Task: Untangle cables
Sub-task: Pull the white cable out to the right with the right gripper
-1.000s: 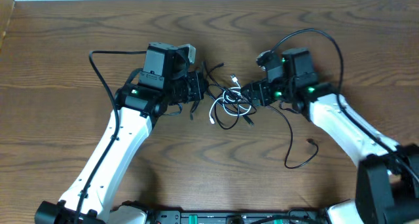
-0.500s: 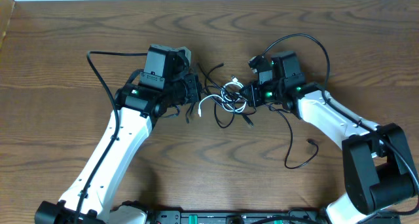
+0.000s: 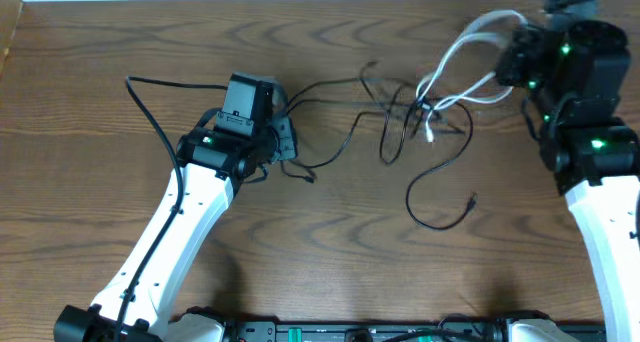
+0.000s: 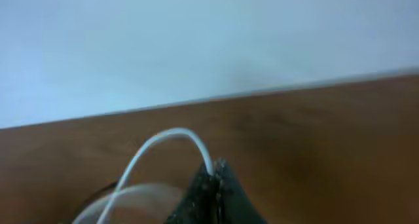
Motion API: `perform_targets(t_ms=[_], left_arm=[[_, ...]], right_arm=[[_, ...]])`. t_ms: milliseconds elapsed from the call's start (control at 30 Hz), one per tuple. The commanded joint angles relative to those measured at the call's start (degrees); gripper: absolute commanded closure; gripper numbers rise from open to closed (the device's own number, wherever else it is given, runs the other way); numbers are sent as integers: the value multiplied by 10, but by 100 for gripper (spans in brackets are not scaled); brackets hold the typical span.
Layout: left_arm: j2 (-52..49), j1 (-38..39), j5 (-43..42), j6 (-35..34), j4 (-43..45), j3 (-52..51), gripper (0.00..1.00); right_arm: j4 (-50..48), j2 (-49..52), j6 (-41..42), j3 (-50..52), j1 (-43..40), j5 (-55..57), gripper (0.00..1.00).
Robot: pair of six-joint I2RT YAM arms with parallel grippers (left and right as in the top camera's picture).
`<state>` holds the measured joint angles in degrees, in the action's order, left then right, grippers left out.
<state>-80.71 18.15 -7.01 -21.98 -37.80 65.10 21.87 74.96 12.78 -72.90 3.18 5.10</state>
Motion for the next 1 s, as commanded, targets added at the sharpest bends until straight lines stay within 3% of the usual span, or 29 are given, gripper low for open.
perform_targets(t_ms=[0, 100, 200, 400, 567, 733, 967], left_arm=[[-6, -3, 163, 10, -25, -2, 92], [-6, -23, 235, 3, -35, -2, 92], [-6, -89, 234, -45, -35, -2, 92], [-6, -154, 210, -77, -33, -2, 92], [-6, -159, 184, -77, -30, -2, 92], [-6, -159, 242, -77, -32, -2, 92], [-6, -167, 255, -90, -27, -2, 92]], right_arm=[[34, 1, 41, -2, -35, 129, 99], [76, 2, 55, -2, -89, 186, 99], [105, 2, 70, -2, -159, 188, 99], [131, 4, 104, -1, -234, 161, 99], [138, 5, 104, -1, -239, 148, 99], [138, 22, 115, -1, -265, 309, 99], [162, 61, 155, -1, -366, 291, 99]])
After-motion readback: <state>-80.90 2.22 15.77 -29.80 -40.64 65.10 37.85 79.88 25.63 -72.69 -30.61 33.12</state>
